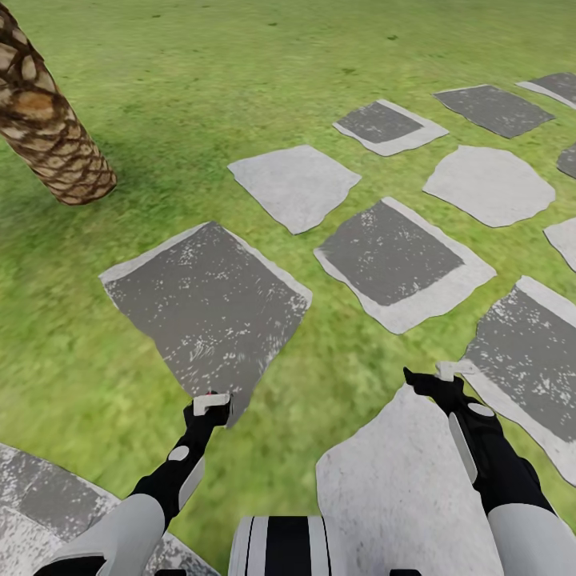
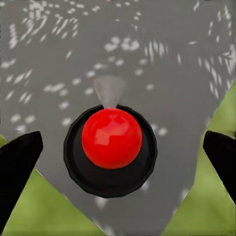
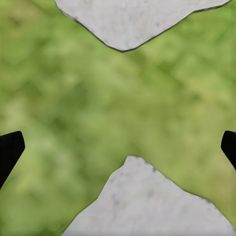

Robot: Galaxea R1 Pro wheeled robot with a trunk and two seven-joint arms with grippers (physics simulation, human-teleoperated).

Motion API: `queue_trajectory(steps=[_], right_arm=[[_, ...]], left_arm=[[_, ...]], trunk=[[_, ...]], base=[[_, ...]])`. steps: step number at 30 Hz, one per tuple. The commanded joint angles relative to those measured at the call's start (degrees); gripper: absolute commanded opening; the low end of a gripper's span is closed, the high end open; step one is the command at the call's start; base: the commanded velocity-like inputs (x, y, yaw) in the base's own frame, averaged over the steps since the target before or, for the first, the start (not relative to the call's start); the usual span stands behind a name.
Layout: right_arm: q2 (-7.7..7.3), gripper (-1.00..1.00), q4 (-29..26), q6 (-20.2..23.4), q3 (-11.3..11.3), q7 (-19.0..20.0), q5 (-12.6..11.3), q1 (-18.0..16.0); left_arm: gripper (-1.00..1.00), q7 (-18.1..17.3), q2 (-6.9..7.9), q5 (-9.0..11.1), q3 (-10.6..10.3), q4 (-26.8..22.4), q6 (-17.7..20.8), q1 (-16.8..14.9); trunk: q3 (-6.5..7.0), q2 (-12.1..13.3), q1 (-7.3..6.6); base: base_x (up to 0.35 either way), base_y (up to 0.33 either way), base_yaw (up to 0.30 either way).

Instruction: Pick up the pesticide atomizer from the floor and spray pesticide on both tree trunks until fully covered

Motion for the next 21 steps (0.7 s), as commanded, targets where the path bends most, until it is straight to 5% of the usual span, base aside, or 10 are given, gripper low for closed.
queue_trajectory(steps=[1, 21], right_arm=[[0.0, 1.0, 0.0, 0.03, 0.0, 0.0, 0.0, -0.01], [0.0, 1.0, 0.0, 0.06, 0.0, 0.0, 0.0, 0.02]], left_arm=[[-1.0, -0.01, 0.01, -0.02, 0.0, 0.02, -0.03, 0.02], [-1.0, -0.01, 0.06, 0.05, 0.09, 0.01, -0.05, 0.01]], trunk=[[0.0, 0.0, 0.0], [0.0, 0.0, 0.0]], base=[[0.0, 0.0, 0.0], [0.0, 0.0, 0.0]])
